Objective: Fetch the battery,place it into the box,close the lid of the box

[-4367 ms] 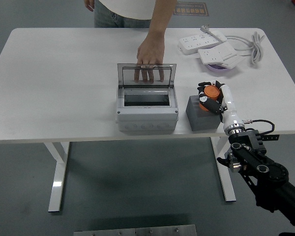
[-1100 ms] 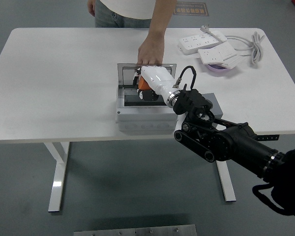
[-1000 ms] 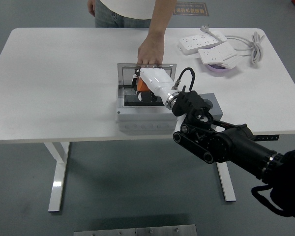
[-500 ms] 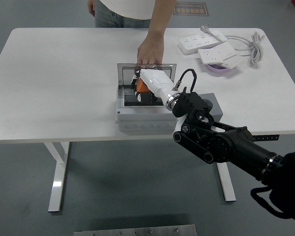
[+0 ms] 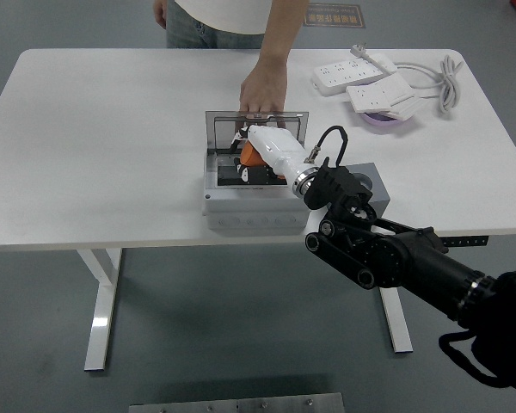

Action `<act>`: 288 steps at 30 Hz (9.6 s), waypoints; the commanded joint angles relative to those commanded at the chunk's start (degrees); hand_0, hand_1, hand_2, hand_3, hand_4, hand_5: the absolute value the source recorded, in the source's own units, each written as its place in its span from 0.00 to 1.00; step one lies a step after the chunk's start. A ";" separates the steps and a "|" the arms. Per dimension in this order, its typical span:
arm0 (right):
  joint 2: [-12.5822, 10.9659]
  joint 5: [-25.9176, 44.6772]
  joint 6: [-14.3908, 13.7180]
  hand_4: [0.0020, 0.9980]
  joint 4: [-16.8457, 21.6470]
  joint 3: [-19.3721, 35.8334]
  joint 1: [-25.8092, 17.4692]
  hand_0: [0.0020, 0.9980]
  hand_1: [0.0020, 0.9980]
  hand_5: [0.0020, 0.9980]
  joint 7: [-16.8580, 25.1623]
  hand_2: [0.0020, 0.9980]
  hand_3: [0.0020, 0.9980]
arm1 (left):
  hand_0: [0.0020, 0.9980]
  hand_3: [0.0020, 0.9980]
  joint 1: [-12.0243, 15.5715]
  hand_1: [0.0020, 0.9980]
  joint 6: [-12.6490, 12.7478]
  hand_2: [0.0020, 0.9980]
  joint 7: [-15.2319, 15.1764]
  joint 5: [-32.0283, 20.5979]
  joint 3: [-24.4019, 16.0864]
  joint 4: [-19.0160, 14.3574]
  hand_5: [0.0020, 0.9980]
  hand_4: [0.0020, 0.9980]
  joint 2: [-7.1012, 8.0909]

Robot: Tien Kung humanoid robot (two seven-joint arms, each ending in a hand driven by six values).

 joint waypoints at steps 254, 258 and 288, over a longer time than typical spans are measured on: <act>-15.31 44.80 7.34 0.81 13.77 55.37 -22.24 0.79 0.76 0.43 25.81 0.75 0.77 | 0.68 0.68 1.76 0.75 -6.09 0.67 3.43 -4.79 -1.98 0.04 0.63 0.81 -1.33; -15.27 43.53 7.71 0.86 13.02 54.65 -22.32 0.85 0.83 0.42 24.68 0.82 0.83 | 0.68 0.68 1.72 0.75 -6.16 0.67 3.23 -5.06 -1.89 0.09 0.62 0.81 -1.34; -16.35 37.72 6.05 0.74 16.02 48.10 -23.10 0.88 0.90 0.03 20.42 0.92 0.98 | 0.69 0.70 1.97 0.75 -5.57 0.67 2.13 -7.73 -0.63 0.18 0.62 0.82 -0.66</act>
